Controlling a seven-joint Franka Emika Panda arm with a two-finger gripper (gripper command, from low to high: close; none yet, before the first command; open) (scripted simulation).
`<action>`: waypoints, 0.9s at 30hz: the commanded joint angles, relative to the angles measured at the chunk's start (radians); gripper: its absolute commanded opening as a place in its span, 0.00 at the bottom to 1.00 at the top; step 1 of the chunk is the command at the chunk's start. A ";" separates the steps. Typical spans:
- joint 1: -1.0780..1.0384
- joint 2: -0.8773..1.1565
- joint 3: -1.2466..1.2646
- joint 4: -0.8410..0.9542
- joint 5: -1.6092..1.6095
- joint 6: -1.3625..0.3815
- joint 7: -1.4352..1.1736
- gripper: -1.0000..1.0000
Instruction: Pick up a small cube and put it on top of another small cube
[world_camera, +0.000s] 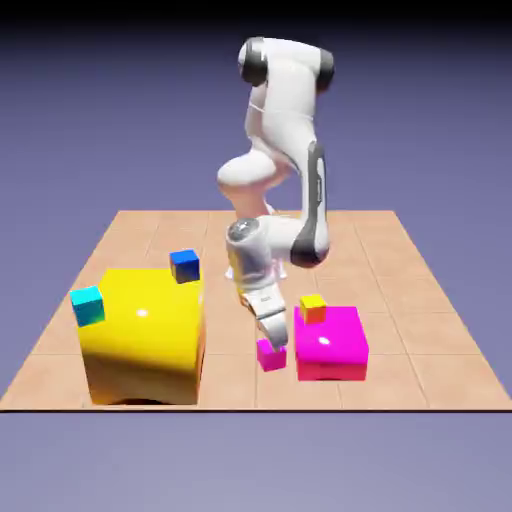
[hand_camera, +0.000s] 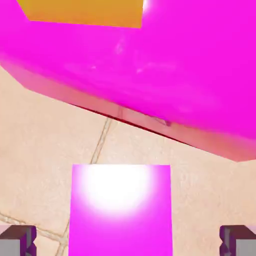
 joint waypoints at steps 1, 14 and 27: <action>-0.030 0.014 0.036 0.005 0.020 0.009 -0.015 0.50; -0.038 0.018 0.045 0.006 0.025 0.011 -0.019 0.00; 0.139 -0.120 -0.208 0.072 -0.265 -0.095 0.314 0.00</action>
